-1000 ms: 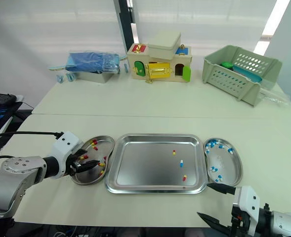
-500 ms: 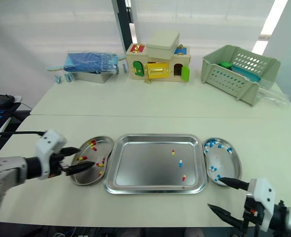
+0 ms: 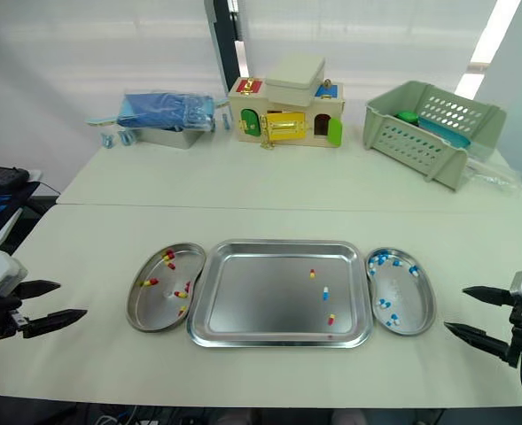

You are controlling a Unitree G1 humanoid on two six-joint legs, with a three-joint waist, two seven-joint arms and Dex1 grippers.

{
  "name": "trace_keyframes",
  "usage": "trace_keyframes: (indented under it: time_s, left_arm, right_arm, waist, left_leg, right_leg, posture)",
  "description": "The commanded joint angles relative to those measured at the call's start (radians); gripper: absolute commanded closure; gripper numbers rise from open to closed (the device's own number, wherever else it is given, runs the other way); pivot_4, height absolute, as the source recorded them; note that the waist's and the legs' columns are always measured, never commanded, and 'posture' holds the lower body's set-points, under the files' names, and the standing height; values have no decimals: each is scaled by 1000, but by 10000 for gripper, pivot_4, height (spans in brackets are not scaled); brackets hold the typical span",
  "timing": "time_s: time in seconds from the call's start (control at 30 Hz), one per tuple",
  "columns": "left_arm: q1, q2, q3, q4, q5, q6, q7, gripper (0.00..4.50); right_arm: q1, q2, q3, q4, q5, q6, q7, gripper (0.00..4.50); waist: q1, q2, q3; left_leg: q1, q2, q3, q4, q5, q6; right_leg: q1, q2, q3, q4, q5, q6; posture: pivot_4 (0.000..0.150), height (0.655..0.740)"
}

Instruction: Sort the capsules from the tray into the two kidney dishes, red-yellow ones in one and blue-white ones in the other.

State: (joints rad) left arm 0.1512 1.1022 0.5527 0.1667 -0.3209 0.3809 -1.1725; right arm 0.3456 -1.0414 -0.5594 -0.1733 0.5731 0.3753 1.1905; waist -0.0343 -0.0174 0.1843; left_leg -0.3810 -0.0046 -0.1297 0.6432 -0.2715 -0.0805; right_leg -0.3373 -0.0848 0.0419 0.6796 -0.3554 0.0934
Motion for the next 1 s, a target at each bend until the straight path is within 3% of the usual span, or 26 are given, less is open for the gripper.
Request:
trace_keyframes:
  time_s: [0.03, 0.73, 0.87, 1.0]
  left_arm:
    - [51, 6, 90, -4, 7, -29, 4, 465]
    - [169, -96, 159, -193, -49, -49, -1, 465]
    - [231, -217, 148, -406, -152, -102, -42, 465]
    - [360, -409, 67, -652, -225, -167, -23, 465]
  right_arm:
    - [-63, -20, 25, 57, -27, -18, 23, 0]
    - [-195, -27, 73, 221, -118, -59, 78, 0]
    - [-248, -47, 88, 285, -131, -62, 87, 0]
    - [-290, -62, 111, 299, -135, -58, 96, 0]
  waist:
    - [-4, 0, 0]
    - [-7, 0, 0]
    - [-8, 1, 0]
    - [-14, 1, 0]
  left_leg:
    - [0, 0, 0, 0, 0, 0]
    - [0, 0, 0, 0, 0, 0]
    - [0, -1, 2, 0, 0, 0]
    - [0, 0, 3, 0, 0, 0]
  right_leg:
    - [0, 0, 0, 0, 0, 0]
    - [0, 0, 0, 0, 0, 0]
    - [0, -1, 2, 0, 0, 0]
    - [0, -2, 2, 0, 0, 0]
  posture:
    - [1500, 7400]
    - [1500, 7400]
    - [1500, 7400]
    - [1500, 7400]
